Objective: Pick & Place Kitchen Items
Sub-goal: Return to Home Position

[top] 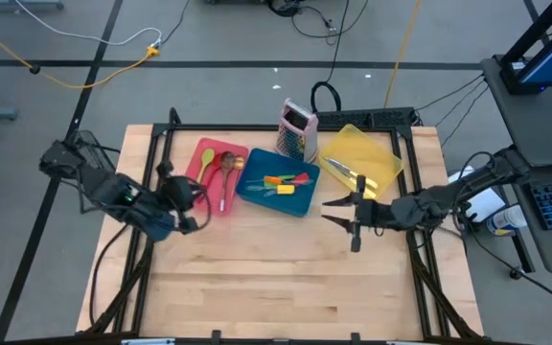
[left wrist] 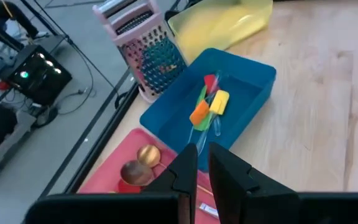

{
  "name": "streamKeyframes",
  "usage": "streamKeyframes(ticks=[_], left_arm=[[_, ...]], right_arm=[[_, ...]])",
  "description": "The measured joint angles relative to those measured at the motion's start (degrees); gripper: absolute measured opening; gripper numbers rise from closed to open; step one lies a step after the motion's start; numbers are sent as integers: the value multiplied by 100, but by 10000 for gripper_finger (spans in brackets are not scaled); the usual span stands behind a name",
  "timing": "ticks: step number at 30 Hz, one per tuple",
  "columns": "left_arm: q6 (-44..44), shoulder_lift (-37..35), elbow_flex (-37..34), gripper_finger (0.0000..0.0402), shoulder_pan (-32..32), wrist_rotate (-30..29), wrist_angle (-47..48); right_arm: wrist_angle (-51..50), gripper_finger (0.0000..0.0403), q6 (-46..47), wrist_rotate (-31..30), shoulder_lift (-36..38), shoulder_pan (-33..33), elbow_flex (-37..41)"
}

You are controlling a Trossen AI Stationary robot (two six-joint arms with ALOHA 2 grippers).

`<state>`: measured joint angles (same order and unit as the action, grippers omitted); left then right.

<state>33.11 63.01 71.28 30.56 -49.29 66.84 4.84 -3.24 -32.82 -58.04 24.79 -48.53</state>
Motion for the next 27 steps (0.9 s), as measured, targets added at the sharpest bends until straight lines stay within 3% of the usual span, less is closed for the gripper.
streamKeyframes(ticks=[4, 7, 10, 17, 20, 27], left_arm=[[164, -803, -843, 42, 74, 7, -220], [148, -1496, -1838, 42, 167, 17, -945], [-334, -2157, -2930, 42, 224, 127, -2276], [-2530, -3320, -4926, 42, 220, 1444, -5782], [-3312, -3682, -5402, 42, 205, 1635, -6682], [-3834, -4436, -5820, 42, -194, 1901, -7036]], right_arm=[[-745, 127, 509, 11, 317, 206, 0], [-1243, 128, 912, 12, 598, 396, 0], [-1415, 126, 906, 11, 863, 588, 74], [-966, 127, 625, 16, 1601, 801, 920], [-957, 126, 856, 13, 2056, 795, 1271], [-925, 126, 689, 11, 3334, 790, 2014]])
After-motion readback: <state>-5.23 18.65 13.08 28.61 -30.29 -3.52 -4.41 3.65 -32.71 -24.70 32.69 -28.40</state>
